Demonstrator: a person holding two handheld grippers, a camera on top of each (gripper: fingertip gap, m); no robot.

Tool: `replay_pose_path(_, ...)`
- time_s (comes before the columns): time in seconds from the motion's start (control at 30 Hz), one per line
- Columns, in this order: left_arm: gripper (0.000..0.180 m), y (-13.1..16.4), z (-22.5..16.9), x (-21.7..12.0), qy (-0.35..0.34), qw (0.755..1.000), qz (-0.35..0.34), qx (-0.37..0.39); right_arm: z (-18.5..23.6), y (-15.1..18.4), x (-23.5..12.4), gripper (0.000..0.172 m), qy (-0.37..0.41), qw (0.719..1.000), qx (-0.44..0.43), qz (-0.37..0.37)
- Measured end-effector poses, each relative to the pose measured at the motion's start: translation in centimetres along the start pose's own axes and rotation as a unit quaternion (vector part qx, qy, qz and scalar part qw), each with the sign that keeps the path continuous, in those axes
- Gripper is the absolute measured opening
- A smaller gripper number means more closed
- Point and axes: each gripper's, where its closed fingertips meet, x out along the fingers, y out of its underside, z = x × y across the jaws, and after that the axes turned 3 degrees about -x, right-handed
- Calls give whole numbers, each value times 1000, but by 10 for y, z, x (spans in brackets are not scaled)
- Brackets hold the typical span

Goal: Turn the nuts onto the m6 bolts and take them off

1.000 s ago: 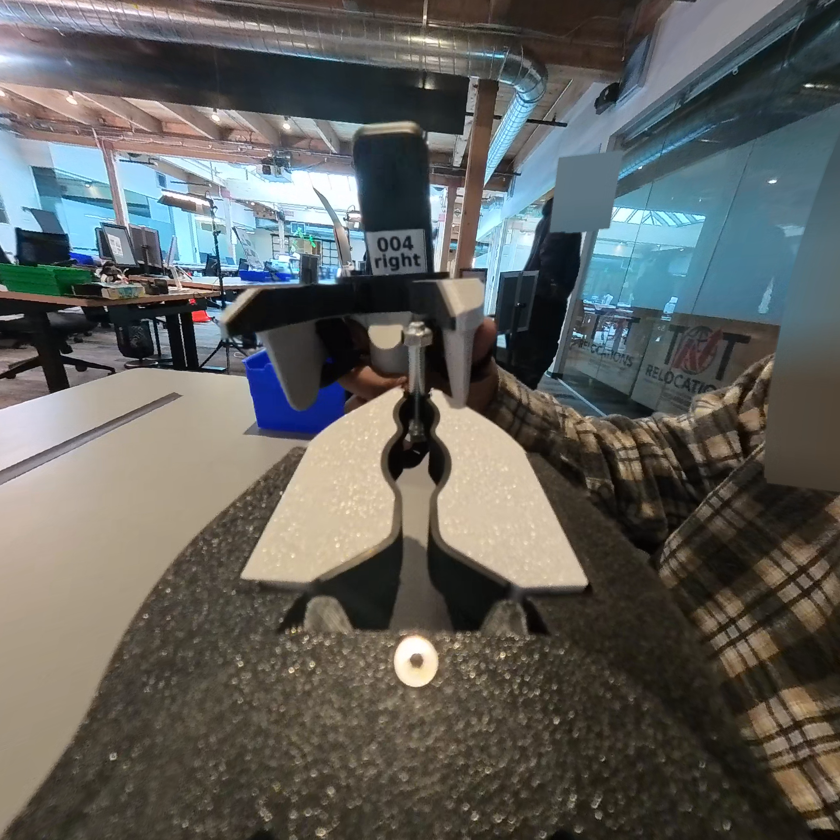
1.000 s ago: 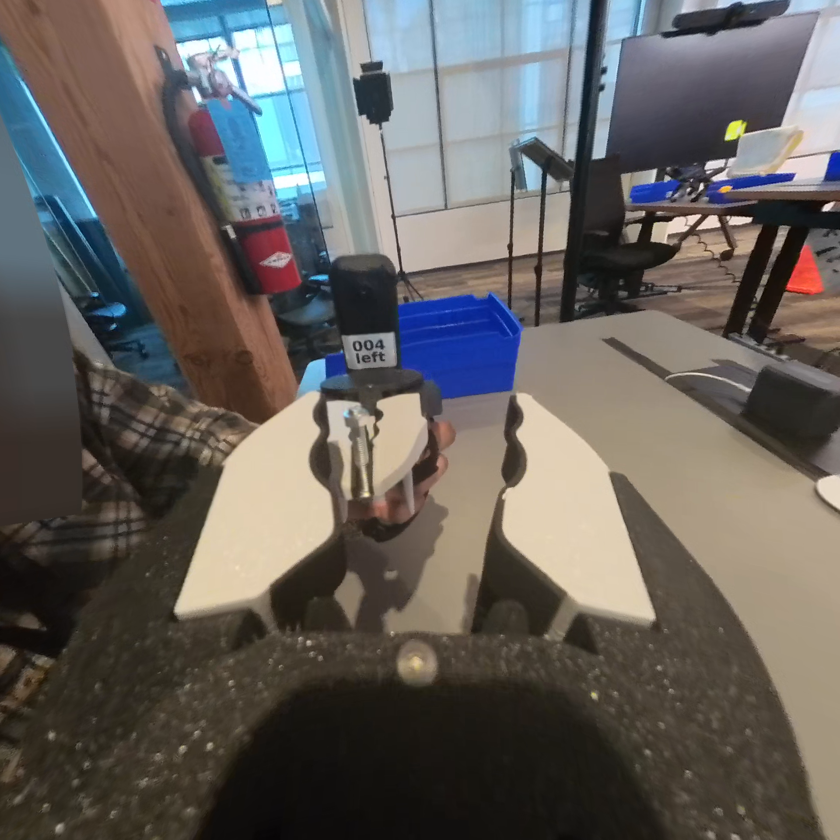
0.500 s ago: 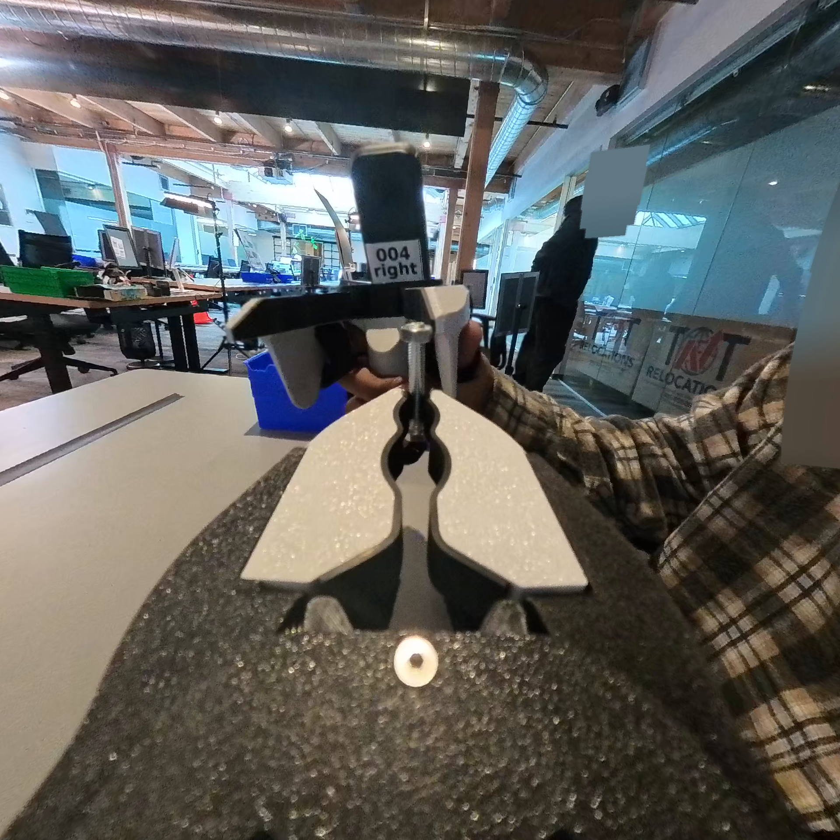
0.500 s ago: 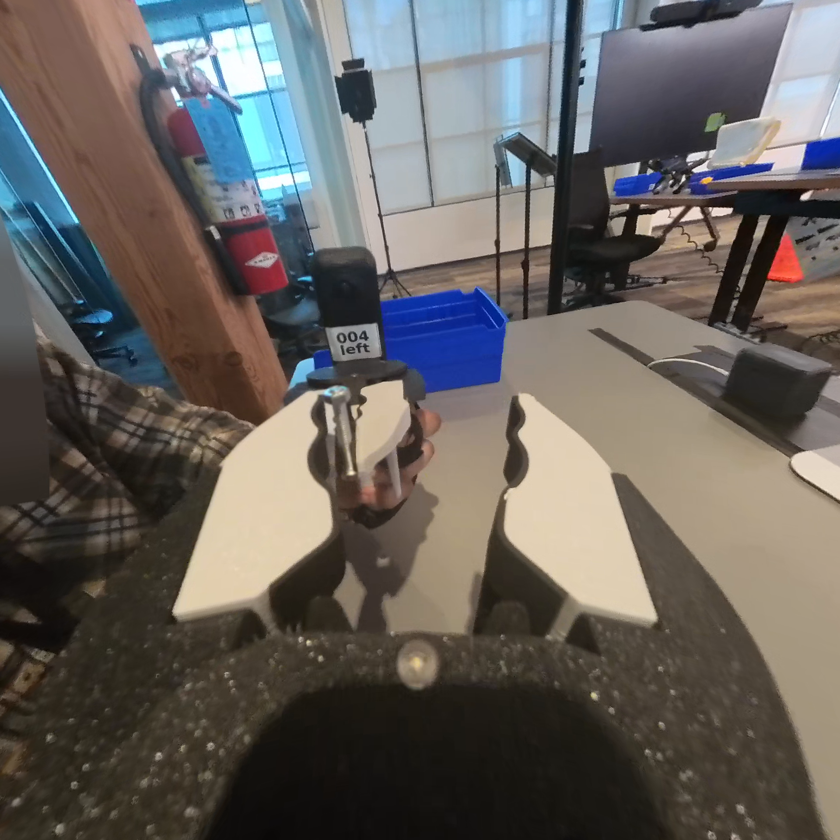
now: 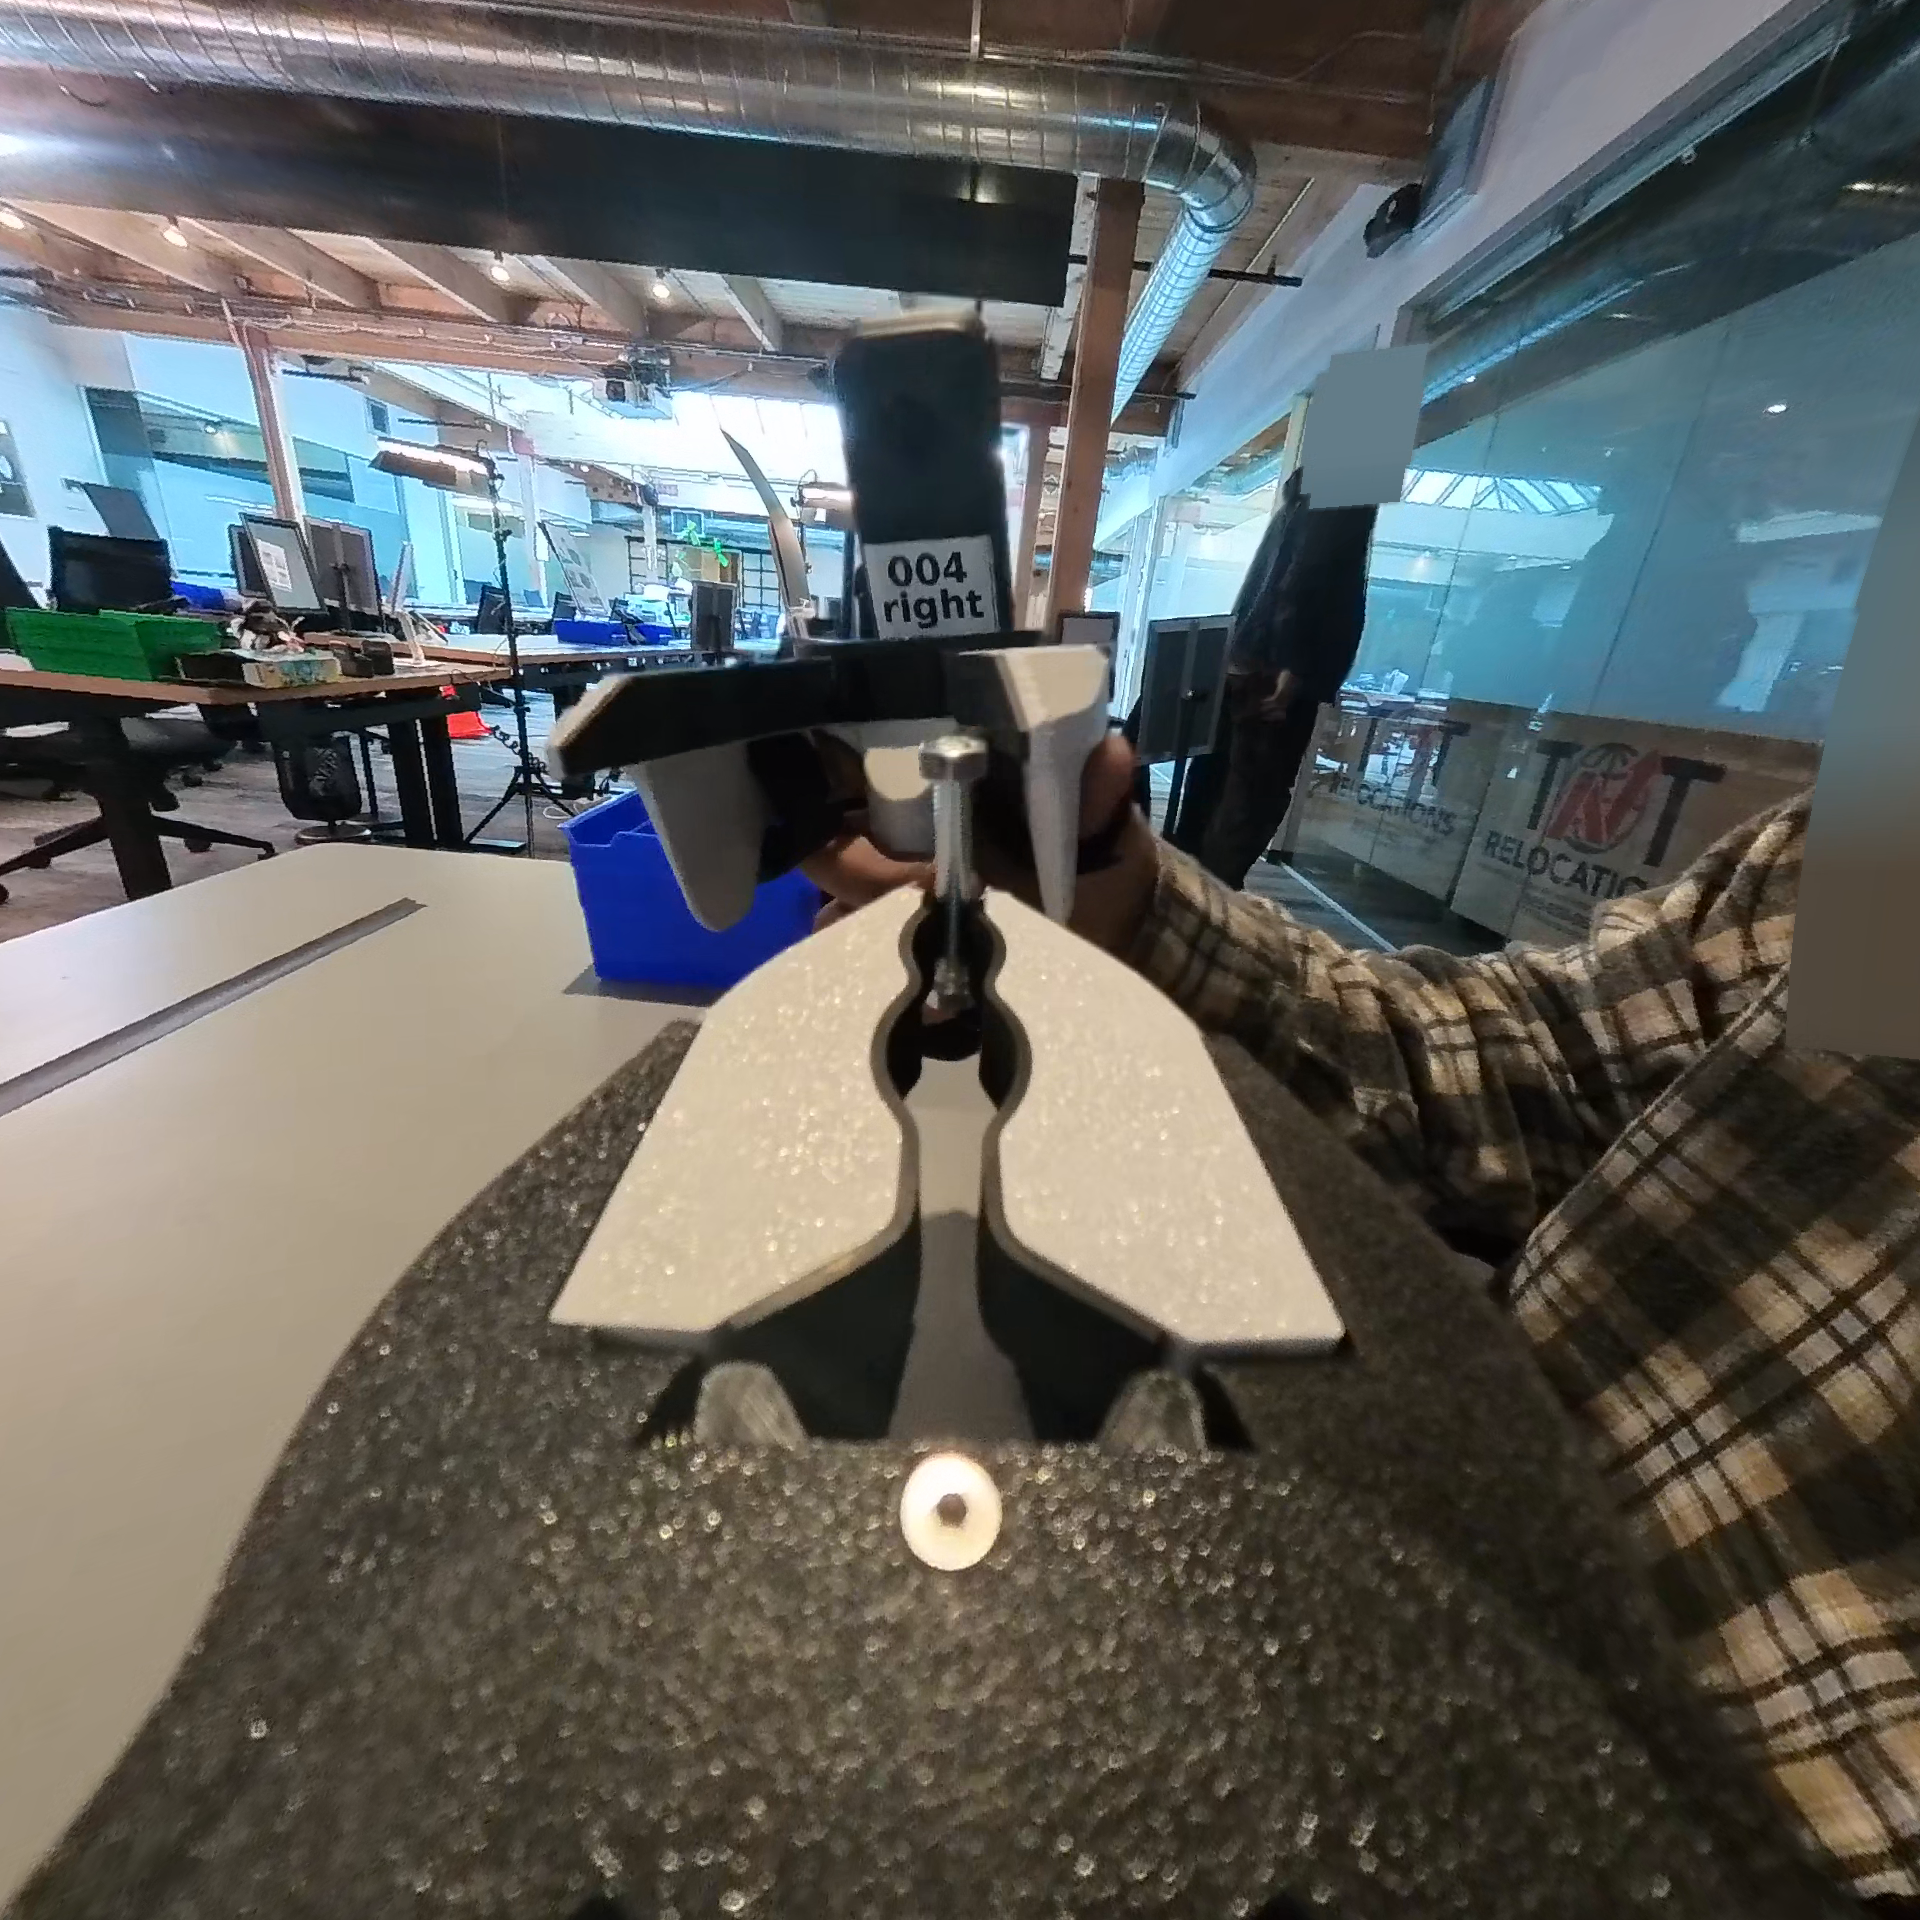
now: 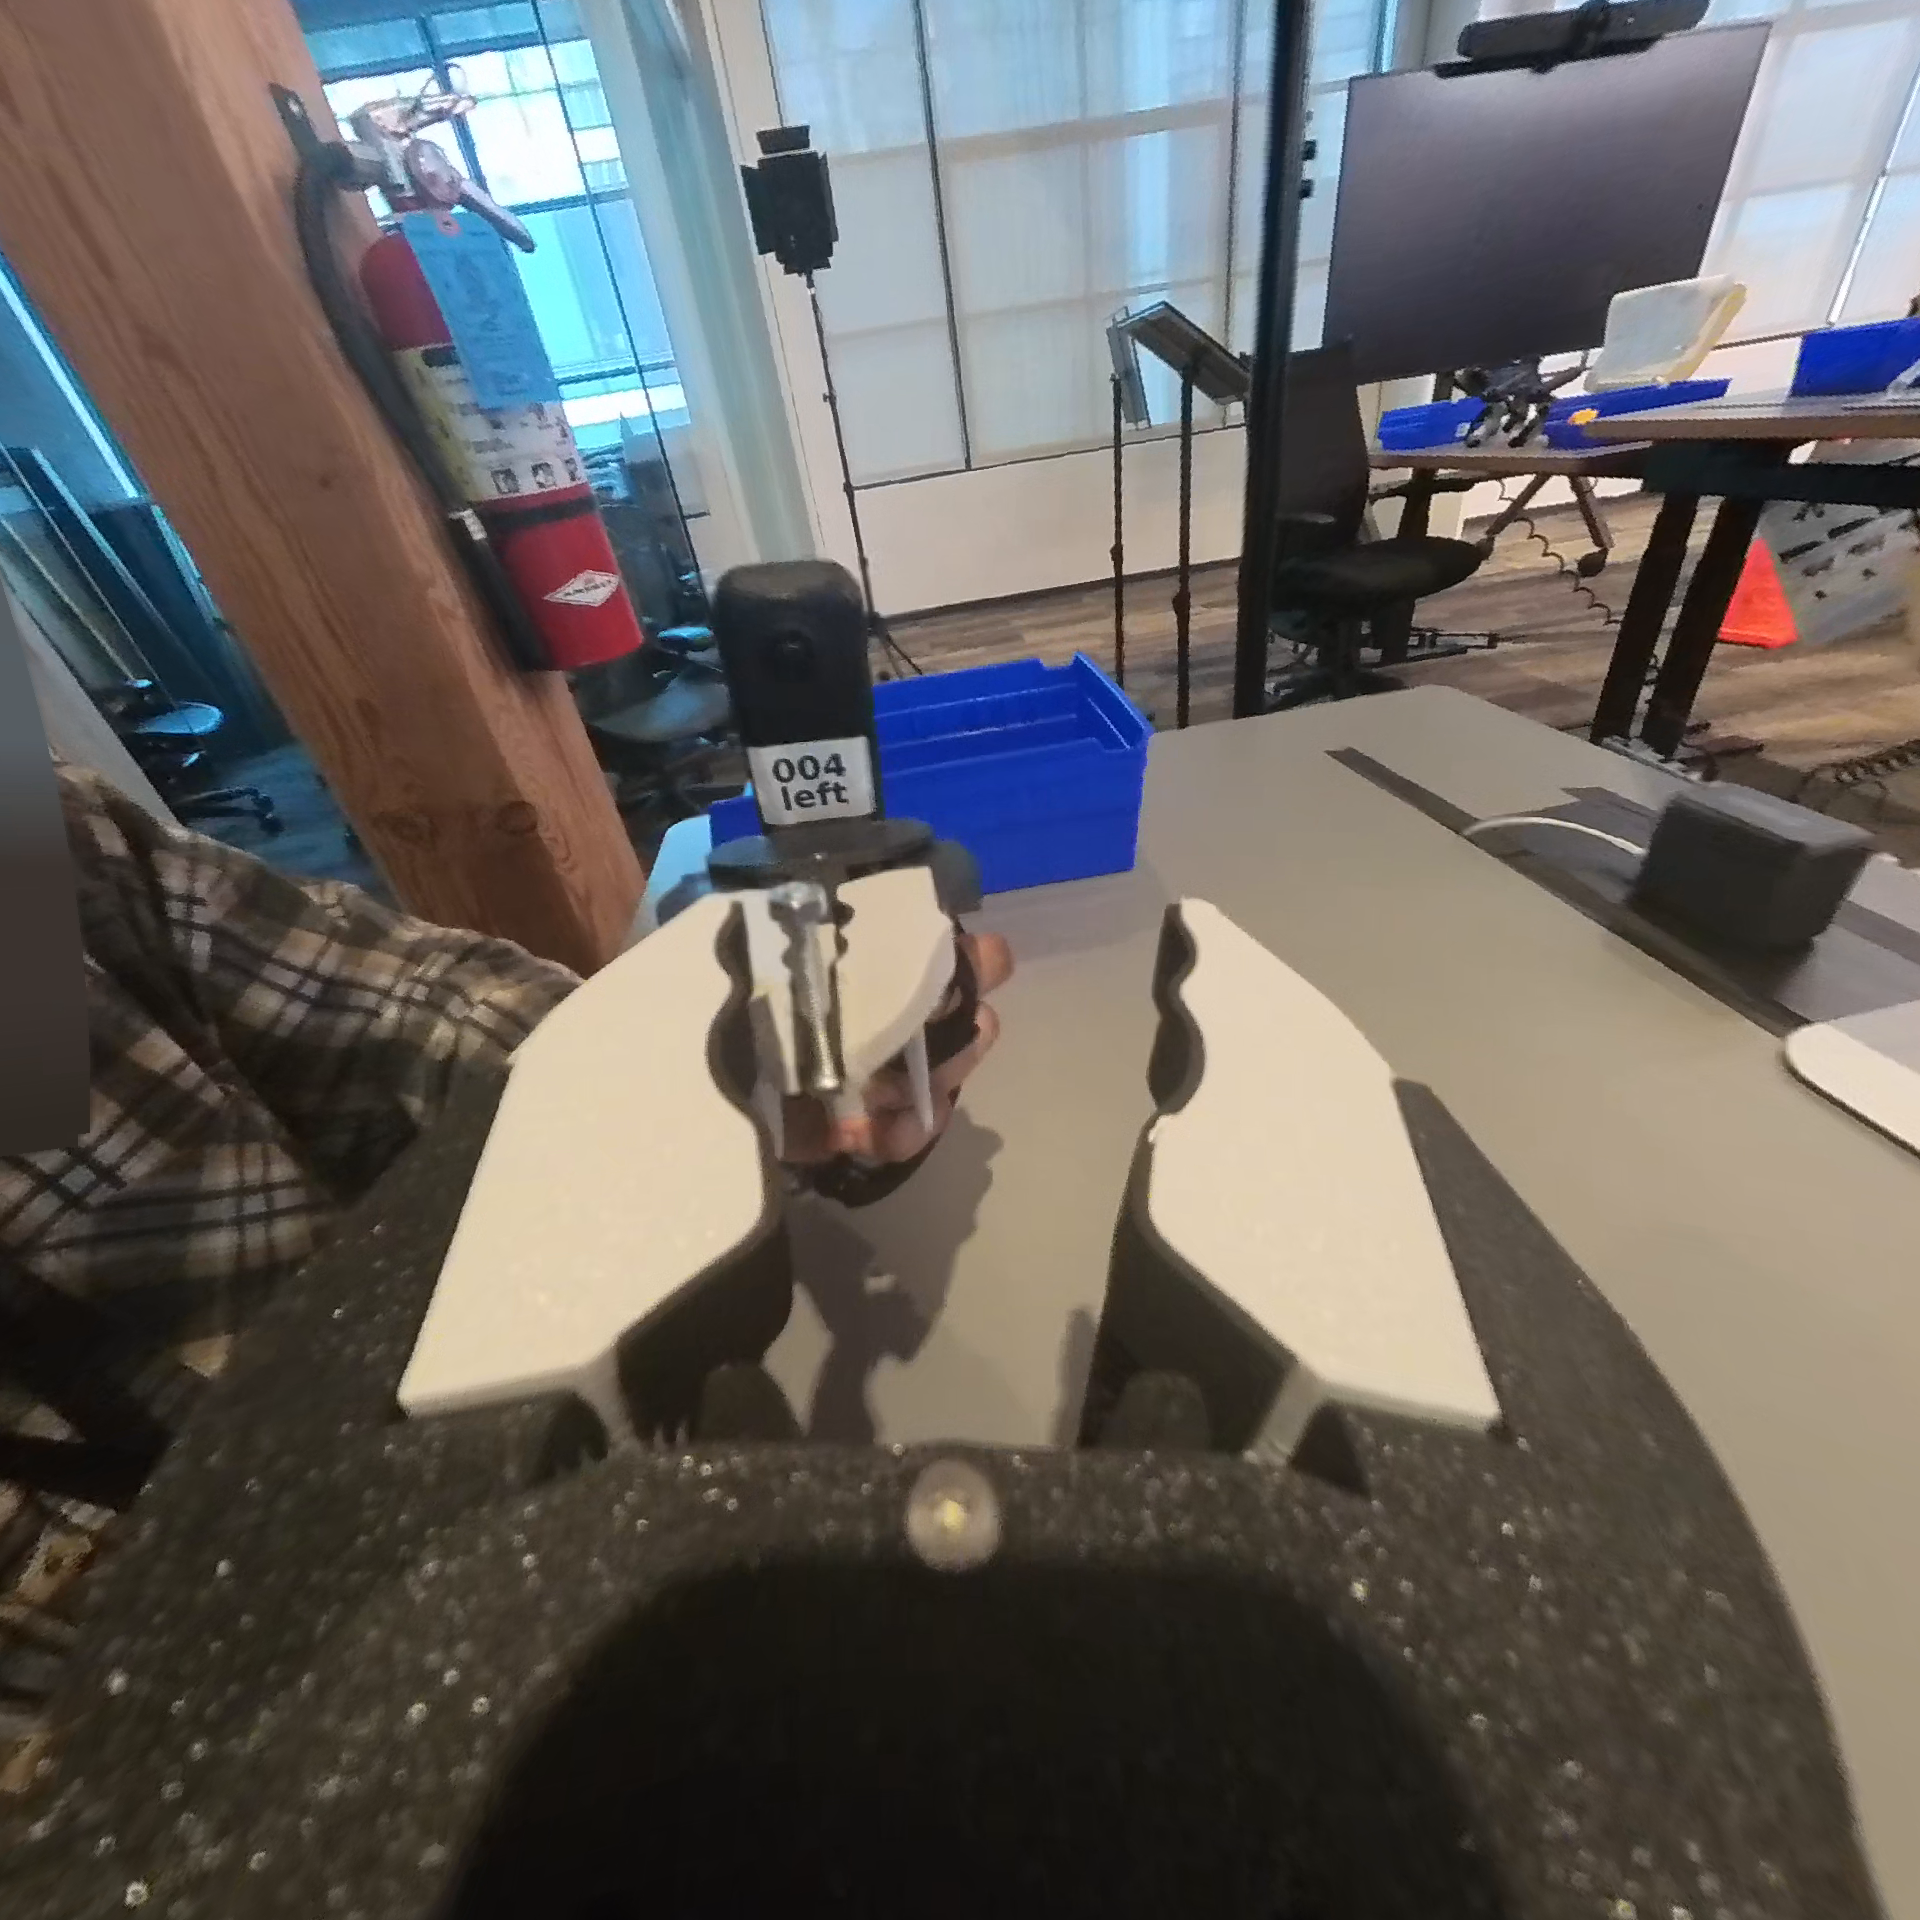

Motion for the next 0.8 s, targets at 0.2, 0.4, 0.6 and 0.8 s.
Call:
replay_pose_path(0.2,4,1,1,0,-4,1000,4,4,-5,5,-1,75,19,1000,-6,17)
replay_pose_path(0.4,5,1,0,1,-4,1000,4,7,9,0,1,68,-10,1000,-9,12)
replay_pose_path(0.6,5,1,0,1,-5,1000,7,10,21,7,8,38,-46,998,7,38)
replay_pose_path(0.8,4,0,0,0,-6,1000,4,12,23,6,6,27,-56,998,8,33)
